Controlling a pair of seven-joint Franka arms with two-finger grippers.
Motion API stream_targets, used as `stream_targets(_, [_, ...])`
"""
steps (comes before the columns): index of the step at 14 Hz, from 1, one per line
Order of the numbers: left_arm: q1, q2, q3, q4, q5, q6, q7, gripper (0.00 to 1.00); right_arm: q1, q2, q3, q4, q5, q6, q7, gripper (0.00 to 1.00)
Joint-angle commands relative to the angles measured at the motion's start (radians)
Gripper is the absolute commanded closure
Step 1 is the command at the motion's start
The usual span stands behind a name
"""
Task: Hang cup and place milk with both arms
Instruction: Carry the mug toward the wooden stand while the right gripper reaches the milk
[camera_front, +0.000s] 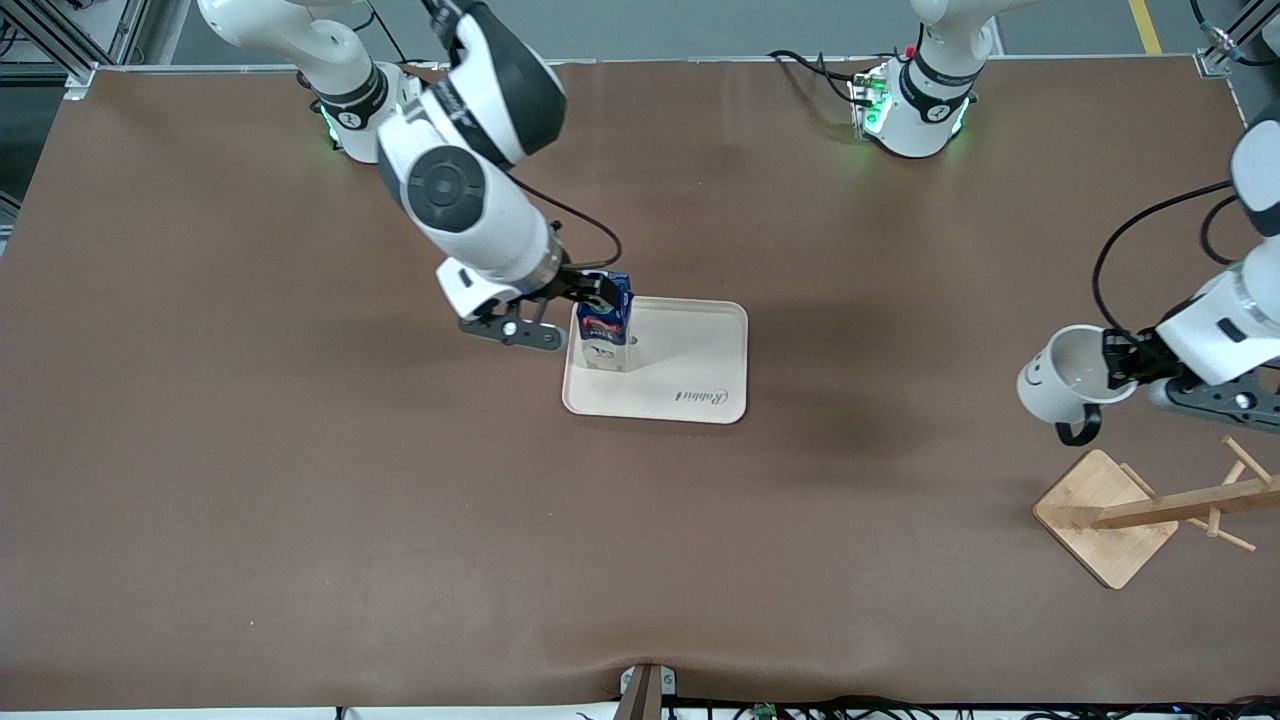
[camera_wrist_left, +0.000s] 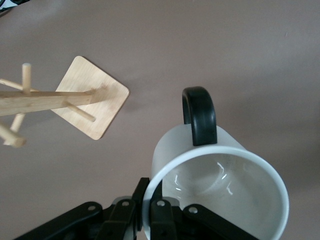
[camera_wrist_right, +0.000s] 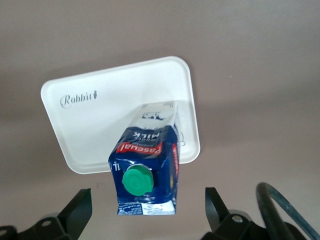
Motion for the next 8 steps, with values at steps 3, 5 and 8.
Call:
stream_targets(3, [0.106,0.009,-0.002,0.041,-0.011,-0.026,0.258,1.0,0.044,0.051,-0.016,0.03,0.009,0.016,0.012,0.0])
stream_targets(5, [0.13,0.037,-0.002,0.076,-0.009,-0.026,0.324,1.0,0.061,0.072,-0.017,0.029,0.008,0.036,0.014,0.0])
stream_targets(8, [0.16,0.08,-0.003,0.104,-0.015,-0.019,0.4,1.0,0.087,0.109,-0.017,0.023,0.006,0.091,0.035,0.0])
